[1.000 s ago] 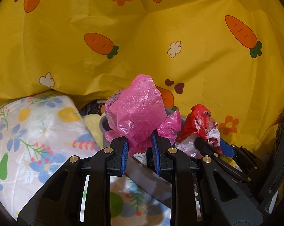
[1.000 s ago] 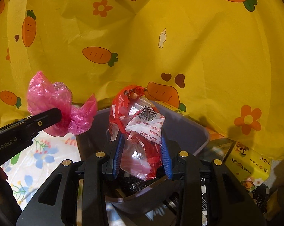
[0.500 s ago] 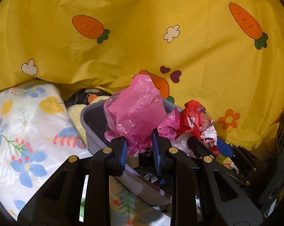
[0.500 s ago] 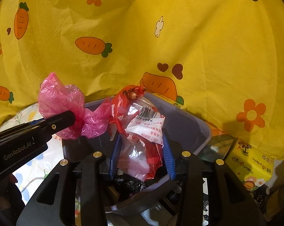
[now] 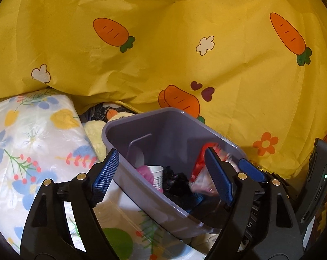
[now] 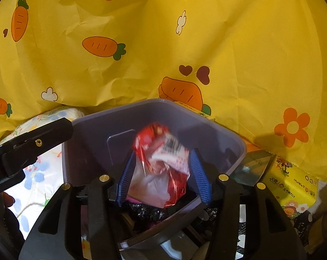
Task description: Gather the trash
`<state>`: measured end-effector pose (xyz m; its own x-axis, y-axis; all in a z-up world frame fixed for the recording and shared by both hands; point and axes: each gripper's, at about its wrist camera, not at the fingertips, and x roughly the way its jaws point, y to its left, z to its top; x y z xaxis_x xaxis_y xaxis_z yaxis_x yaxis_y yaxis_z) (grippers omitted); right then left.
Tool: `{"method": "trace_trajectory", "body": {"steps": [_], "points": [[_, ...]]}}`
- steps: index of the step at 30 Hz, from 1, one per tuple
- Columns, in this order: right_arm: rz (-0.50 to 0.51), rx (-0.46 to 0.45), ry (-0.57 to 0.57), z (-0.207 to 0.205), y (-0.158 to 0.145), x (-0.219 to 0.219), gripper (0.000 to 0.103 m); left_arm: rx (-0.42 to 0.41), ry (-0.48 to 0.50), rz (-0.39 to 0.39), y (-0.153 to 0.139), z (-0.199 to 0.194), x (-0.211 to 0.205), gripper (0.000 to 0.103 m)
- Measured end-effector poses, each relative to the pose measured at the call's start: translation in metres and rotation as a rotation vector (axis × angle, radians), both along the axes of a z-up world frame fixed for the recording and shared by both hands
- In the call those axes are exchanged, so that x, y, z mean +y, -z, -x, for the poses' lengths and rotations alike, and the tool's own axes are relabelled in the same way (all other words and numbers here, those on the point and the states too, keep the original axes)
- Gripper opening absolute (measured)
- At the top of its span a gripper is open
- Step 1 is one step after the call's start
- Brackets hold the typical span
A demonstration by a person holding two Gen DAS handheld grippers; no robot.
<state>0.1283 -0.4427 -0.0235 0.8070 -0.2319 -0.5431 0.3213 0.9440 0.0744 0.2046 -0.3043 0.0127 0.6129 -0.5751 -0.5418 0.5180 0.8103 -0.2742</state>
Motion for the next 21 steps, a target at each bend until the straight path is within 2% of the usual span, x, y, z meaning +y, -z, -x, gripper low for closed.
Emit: {"method": "trace_trajectory", "body": {"steps": [7,11,15,21], "points": [[-0.007,-0.002,0.002,0.002,0.001,-0.001,0.063,0.016,-0.037,0.011,0.004,-0.001,0.018,0.085],[-0.001,-0.013,0.007,0.006,-0.001,0.002,0.072,0.009,-0.056,0.007,0.005,0.004,0.031,0.085],[0.003,-0.035,0.011,0.015,-0.004,0.009,0.087,-0.003,-0.098,-0.002,0.006,0.009,0.051,0.089],[0.037,-0.044,0.019,0.027,-0.008,0.027,0.090,-0.062,-0.164,-0.063,0.007,0.030,0.087,0.093]]}}
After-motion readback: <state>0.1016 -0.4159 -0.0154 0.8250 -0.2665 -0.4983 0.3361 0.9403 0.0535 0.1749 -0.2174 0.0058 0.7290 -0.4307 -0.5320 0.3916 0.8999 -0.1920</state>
